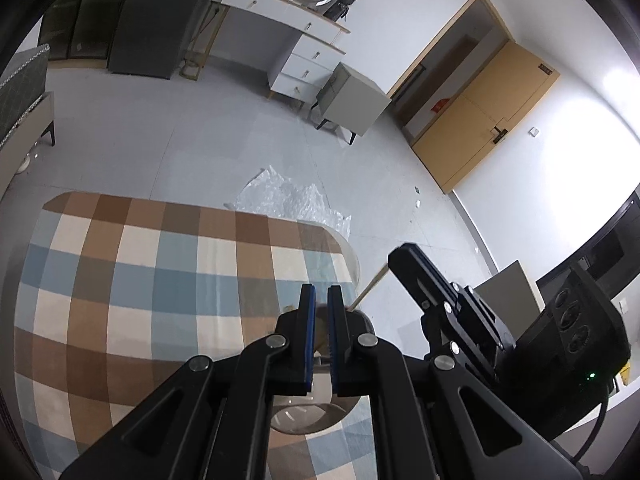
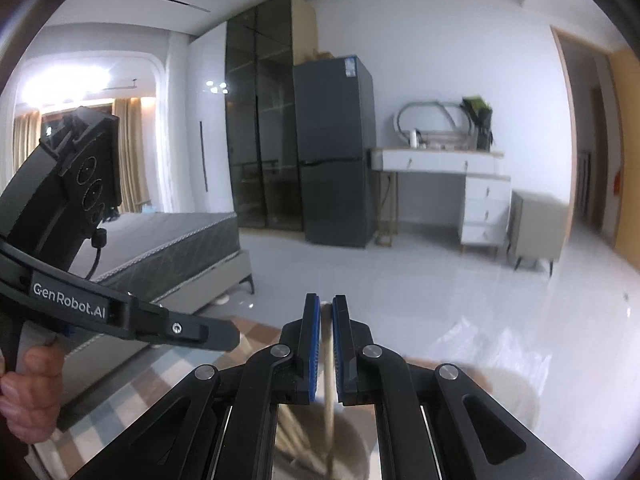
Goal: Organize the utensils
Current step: 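Open both tools and pull them back from the holder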
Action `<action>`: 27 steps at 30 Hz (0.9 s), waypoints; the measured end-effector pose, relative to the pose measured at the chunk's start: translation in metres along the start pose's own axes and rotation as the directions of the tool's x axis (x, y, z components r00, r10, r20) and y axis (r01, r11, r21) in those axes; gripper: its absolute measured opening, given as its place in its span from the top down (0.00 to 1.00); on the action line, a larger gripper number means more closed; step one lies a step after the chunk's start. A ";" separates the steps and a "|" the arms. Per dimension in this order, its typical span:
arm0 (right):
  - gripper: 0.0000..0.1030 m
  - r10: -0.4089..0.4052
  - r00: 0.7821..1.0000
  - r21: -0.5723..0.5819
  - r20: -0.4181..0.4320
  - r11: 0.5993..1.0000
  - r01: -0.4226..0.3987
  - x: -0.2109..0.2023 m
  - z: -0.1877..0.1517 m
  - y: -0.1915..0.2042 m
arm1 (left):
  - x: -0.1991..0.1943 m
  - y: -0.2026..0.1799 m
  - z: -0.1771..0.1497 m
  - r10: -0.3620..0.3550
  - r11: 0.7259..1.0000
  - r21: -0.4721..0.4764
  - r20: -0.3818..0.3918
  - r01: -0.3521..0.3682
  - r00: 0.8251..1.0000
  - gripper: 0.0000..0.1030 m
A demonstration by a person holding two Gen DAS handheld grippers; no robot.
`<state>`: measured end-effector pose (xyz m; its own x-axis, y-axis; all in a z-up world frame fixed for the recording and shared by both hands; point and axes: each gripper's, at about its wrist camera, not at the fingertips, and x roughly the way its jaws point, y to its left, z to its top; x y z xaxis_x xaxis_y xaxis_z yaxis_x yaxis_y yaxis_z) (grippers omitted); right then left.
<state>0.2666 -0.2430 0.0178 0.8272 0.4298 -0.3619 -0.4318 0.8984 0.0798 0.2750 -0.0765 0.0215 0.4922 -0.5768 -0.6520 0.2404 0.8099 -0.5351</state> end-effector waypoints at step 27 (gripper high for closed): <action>0.19 -0.083 0.996 0.156 0.037 0.985 0.076 -0.130 -0.004 0.032 | -0.121 -0.018 -0.070 0.372 0.922 0.023 0.236 -0.388 0.898 0.18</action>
<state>0.1437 -0.2706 0.0641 0.8730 0.3566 -0.3327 -0.3061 0.9317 0.1955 0.1529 -0.0291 0.0728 0.7287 -0.1917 -0.6574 0.0498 0.9723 -0.2283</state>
